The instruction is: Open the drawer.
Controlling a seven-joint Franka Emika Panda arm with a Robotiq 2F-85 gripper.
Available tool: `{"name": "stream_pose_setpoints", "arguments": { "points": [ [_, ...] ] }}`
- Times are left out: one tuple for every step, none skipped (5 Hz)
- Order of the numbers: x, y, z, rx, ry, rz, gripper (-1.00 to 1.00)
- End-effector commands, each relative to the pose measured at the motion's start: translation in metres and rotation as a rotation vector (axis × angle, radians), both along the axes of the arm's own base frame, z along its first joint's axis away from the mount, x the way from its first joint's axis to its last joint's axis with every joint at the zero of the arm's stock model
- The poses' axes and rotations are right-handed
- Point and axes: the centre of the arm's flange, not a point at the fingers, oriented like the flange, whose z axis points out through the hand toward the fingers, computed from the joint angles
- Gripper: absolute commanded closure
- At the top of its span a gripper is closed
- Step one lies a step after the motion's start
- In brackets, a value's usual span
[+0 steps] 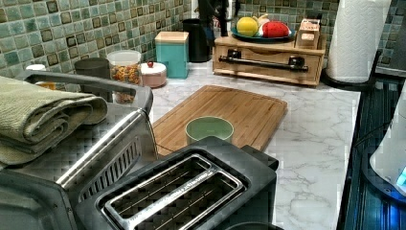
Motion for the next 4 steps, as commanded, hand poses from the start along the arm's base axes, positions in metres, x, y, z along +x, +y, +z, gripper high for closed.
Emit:
{"name": "stream_pose_setpoints", "arguments": {
  "points": [
    [-0.054, -0.107, 0.011, -0.131, -0.106, 0.029, -1.0],
    [-0.075, -0.108, -0.007, -0.177, -0.175, 0.0, -1.0],
    [-0.086, -0.099, -0.021, -0.157, -0.183, -0.036, -1.0],
    [-0.091, -0.087, -0.038, -0.212, -0.225, -0.047, -1.0]
  ]
}}
